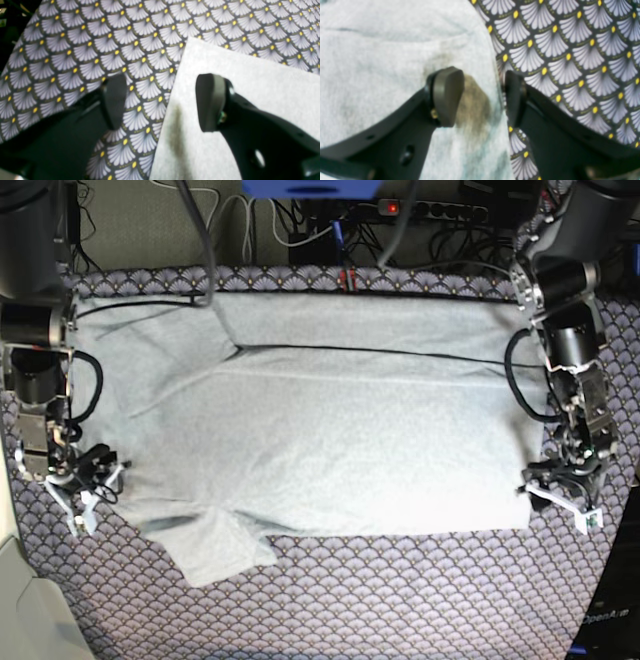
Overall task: Fold the T-shirt properly
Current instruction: 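Lower both grippers onto the shirt's hem edge and grasp it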
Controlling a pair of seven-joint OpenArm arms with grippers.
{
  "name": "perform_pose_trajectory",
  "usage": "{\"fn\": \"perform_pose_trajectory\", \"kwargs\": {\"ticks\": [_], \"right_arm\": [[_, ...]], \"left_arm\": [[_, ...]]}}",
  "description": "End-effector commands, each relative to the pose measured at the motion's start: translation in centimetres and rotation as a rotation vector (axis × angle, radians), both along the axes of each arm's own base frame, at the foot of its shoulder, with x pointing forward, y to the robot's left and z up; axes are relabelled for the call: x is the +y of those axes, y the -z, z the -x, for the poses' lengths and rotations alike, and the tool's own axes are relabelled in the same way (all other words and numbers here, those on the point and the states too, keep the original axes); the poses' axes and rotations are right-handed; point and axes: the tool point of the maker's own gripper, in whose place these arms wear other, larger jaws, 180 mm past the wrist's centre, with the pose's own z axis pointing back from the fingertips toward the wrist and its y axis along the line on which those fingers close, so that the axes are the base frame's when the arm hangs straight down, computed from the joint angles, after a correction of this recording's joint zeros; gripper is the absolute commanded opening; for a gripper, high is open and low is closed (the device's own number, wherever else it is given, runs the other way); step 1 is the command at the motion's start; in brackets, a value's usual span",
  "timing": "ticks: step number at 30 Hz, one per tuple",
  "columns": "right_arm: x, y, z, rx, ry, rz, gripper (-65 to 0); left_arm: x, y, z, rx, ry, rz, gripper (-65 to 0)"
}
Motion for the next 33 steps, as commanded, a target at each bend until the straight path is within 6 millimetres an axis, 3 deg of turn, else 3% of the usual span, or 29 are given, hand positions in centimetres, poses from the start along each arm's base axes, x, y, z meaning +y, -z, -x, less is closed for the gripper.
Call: {"fn": "perform_pose_trajectory", "kwargs": {"ticks": [1, 8, 12, 15, 19, 26, 33], "right_arm": [[-0.3, -2.5, -2.0, -0.08, 0.005, 0.0, -33.1], [0.1, -2.3, -2.0, -0.082, 0.002, -0.005, -34.4], [0.1, -2.2, -1.9, -0.079, 0.002, -0.005, -40.4], [0.1, -1.8, -1.6, -0.07, 0.002, -0.005, -48.5], [0.1, -1.8, -1.6, -0.074, 0.002, -0.006, -65.0], [0.1, -1.3, -1.1, -0.075, -0.001, -0.005, -65.0], [0.1, -0.5, -0.4, -0.058, -0.001, -0.005, -65.0]], "left_arm": [[0.7, -2.4, -1.3, -0.068, -0.005, -0.018, -22.7], [0.7, -1.7, -0.8, -0.053, -0.004, -0.016, -22.7], [0.7, -1.9, -1.0, -0.059, -0.004, -0.016, -22.7], [0.7, -2.0, -1.1, -0.061, -0.006, -0.015, -22.7], [0.7, -2.1, -1.1, -0.063, -0.006, -0.015, -22.7], [0.9, -2.6, -2.1, -0.111, -0.016, -0.009, -22.7], [0.5, -0.8, -3.4, -0.19, -0.048, 0.036, -22.7]]}}
